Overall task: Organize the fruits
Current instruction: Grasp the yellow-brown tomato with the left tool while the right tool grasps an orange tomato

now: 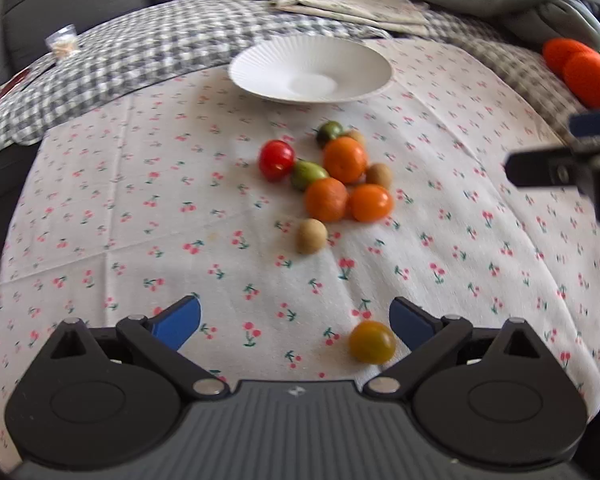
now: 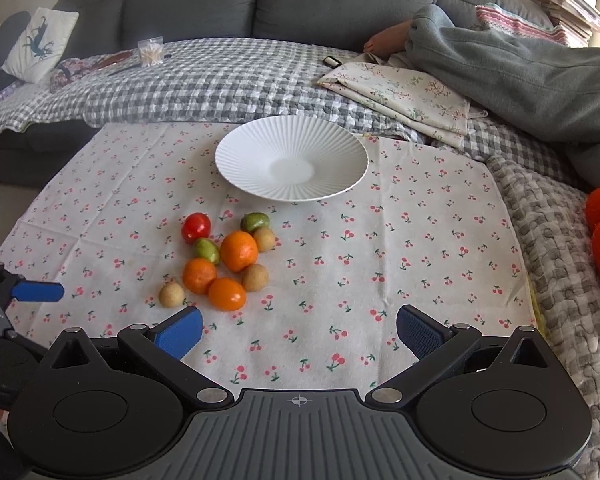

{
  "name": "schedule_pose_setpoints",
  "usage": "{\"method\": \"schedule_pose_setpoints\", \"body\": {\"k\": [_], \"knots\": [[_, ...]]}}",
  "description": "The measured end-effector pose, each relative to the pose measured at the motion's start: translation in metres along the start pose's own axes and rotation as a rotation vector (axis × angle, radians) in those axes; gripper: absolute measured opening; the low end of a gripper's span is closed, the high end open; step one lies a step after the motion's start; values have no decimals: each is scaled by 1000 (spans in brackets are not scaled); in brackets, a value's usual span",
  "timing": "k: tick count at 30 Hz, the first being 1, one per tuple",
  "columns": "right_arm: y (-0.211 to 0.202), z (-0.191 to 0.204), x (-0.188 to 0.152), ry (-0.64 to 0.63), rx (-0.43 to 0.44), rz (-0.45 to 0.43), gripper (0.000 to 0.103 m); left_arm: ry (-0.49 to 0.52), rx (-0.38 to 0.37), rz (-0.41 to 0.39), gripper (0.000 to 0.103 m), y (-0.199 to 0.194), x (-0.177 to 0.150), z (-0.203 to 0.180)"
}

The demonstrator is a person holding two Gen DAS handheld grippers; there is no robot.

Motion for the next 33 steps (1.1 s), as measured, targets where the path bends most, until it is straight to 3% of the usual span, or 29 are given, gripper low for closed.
{"method": "schedule_pose_setpoints", "body": {"k": [7, 11, 14, 18, 24, 28, 33], "knots": [[22, -5, -8, -29, 42, 37, 103, 108, -65, 14, 79, 15, -14, -25], [40, -7, -13, -28, 77, 68, 102, 145, -117, 36, 55, 20, -23, -36], [50, -8, -15, -33, 103, 71, 101, 146, -139, 35, 48, 22, -28, -38], [61, -8, -16, -36, 150, 61, 93, 125, -180, 30, 28, 23, -23, -36], [82, 4, -17, -68, 230, 70, 74, 131, -174, 44, 27, 24, -20, -33], [100, 9, -15, -58, 259, 77, 61, 69, -164, 71, 27, 24, -13, -18], [118, 19, -13, -98, 282, 75, 56, 18, -144, 63, 27, 21, -3, 1]]}}
Point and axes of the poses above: each gripper's, at about its wrist camera, not at the fingertips, and y roughly the way its jaws point, z to its left, x to its top, the point moved 5 cm from there along y, roughly the way its jaws point, and after that the axes turned 9 degrees about x, right-handed, at the moved point
